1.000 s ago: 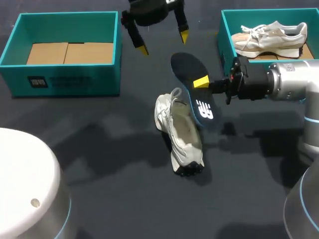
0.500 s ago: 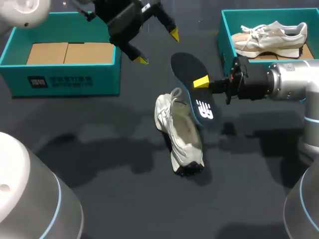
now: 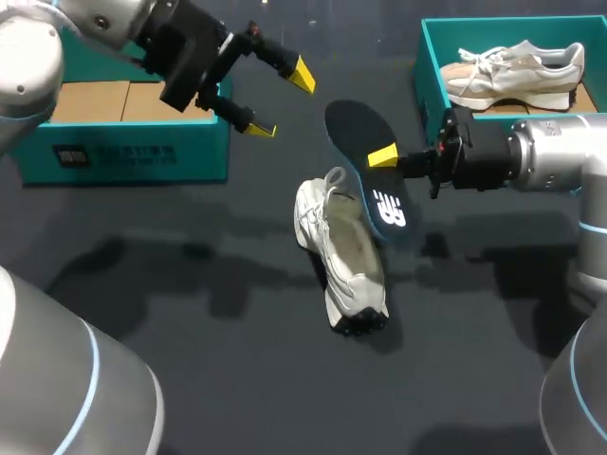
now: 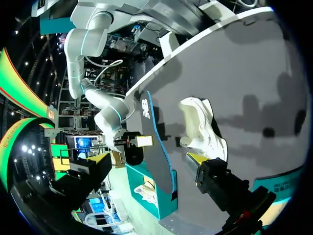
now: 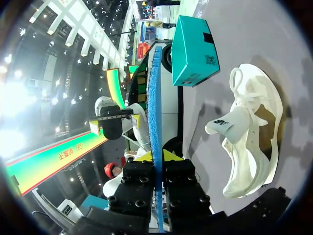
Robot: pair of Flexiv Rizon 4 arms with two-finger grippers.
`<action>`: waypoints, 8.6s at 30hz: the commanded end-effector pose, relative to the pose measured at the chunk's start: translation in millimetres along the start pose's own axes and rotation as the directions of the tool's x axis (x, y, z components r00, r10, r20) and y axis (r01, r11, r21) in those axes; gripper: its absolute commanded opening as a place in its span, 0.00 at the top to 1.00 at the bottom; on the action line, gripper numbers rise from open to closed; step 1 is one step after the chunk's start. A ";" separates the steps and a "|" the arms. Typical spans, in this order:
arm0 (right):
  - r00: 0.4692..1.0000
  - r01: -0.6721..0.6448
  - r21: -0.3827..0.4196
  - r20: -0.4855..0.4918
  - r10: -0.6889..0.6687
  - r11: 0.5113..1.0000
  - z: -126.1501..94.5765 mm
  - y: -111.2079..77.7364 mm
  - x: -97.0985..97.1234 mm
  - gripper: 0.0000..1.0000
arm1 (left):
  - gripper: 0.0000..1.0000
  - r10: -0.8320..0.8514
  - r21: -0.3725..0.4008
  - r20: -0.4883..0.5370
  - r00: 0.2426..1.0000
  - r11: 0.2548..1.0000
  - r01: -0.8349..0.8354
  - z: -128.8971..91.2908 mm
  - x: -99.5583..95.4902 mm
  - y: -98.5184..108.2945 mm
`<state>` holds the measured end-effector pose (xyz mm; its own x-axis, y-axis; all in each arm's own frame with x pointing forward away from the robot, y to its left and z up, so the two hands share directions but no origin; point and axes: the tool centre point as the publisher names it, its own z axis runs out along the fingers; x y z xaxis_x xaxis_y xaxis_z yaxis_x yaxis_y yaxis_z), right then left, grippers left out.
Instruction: Take the shoe out of the shoebox, open the shoe tongue, remove and reinsert the insole, then place the shoe into the shoebox
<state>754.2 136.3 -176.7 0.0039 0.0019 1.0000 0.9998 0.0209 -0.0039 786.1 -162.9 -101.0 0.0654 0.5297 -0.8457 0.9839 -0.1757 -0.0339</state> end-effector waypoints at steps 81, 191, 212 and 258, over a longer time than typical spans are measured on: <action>0.989 0.144 -0.041 -0.007 -0.145 0.989 -24.3 -17.0 -10.8 0.00 | 1.00 -0.031 -0.255 0.359 0.933 0.958 0.130 97.9 28.1 20.3; 0.009 0.482 0.870 0.115 -0.993 0.105 -96.3 -72.6 -129.7 0.00 | 1.00 -0.948 0.632 0.280 -0.153 0.063 0.772 149.2 17.1 -125.6; 0.030 0.488 0.870 0.069 -0.997 0.075 -83.3 -64.5 -153.1 0.00 | 1.00 -0.921 0.520 0.376 0.099 0.298 0.801 148.4 30.5 -105.4; 0.048 0.520 0.853 -0.080 -0.996 -0.044 -59.1 -39.2 -173.2 0.00 | 1.00 -0.918 0.432 0.323 0.228 0.358 0.828 173.0 59.2 -82.6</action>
<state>713.2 74.9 -346.9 -0.9939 -0.0988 0.0487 -0.0594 0.8530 0.5185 678.5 -257.8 -238.0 -0.9426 0.0067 -0.3339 0.3339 0.0145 -0.9425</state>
